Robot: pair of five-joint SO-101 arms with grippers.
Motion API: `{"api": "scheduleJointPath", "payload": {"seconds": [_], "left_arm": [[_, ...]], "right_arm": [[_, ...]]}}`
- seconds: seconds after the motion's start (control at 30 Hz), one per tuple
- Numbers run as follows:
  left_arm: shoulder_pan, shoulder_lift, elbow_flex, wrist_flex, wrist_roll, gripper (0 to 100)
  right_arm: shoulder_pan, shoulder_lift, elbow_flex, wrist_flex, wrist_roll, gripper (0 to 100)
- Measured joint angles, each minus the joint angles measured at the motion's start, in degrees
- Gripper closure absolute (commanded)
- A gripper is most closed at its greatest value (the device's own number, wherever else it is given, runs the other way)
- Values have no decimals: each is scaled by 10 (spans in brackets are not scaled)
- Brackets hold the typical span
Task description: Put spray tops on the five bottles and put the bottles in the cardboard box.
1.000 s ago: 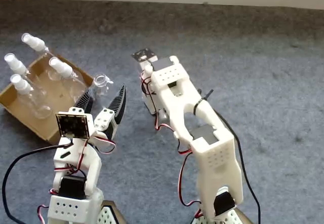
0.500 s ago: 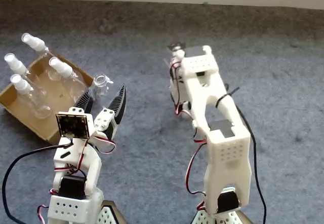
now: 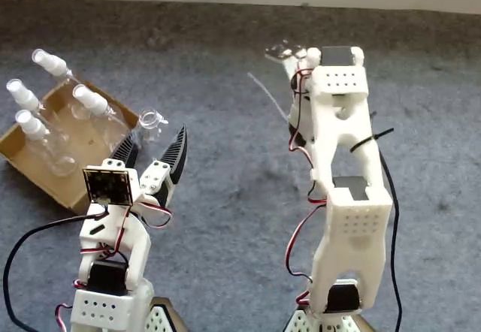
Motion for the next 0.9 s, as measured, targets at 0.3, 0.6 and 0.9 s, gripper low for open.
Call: {"api": "scheduleJointPath", "payload": {"seconds": [0.3, 0.6, 0.9], "left_arm": [[0, 0, 0, 0, 0, 860], [0, 0, 0, 0, 0, 860], [0, 0, 0, 0, 0, 860]], "right_arm": [[8, 0, 120, 0, 244, 994], [-3, 0, 170, 0, 266, 740], [-3, 0, 160, 0, 268, 712]]}}
